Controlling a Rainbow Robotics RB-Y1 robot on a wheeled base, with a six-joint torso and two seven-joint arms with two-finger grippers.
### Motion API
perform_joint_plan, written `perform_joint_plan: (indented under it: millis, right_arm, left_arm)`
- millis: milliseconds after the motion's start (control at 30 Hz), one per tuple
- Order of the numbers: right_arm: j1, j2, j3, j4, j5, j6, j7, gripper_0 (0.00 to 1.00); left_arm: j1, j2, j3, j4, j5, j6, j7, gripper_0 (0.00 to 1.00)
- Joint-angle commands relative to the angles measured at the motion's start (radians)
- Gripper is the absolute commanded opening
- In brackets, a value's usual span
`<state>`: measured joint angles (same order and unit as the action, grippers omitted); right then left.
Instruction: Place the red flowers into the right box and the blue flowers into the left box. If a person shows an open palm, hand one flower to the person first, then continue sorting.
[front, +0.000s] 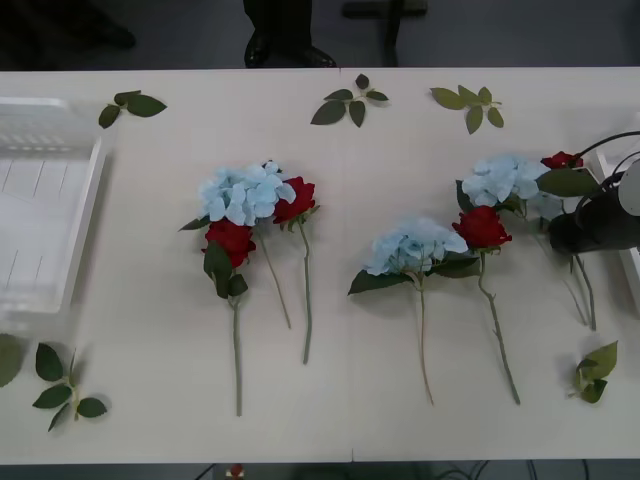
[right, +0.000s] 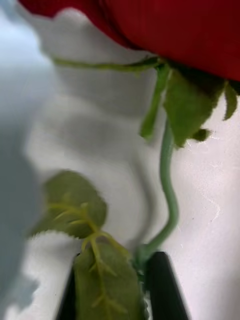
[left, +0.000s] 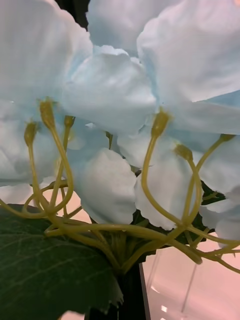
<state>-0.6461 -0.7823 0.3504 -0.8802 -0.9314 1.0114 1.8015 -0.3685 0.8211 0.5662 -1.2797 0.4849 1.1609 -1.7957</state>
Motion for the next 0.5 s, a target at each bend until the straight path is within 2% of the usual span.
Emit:
perform_joint_plan:
  millis: [33, 300, 367, 500]
  right_arm:
    - [-0.017, 0.005, 0.002, -0.036, -0.001, 0.018, 0.016, 0.0]
    - [-0.015, -0.041, -0.11, -0.178, 0.002, 0.213, 0.019, 0.0]
    - [-0.017, -0.057, -0.149, -0.22, 0.006, 0.263, 0.019, 0.0]
    - [-0.017, -0.081, -0.24, -0.283, 0.008, 0.345, 0.024, 0.0]
  left_arm:
    - [-0.012, 0.015, -0.026, 0.016, -0.023, -0.043, -0.01, 0.0]
    - [-0.012, 0.013, -0.094, 0.051, -0.02, -0.086, -0.002, 0.01]
    - [-0.012, 0.013, -0.097, 0.051, -0.019, -0.086, -0.005, 0.11]
    - [-0.013, 0.015, -0.105, 0.051, -0.019, -0.086, -0.01, 0.24]
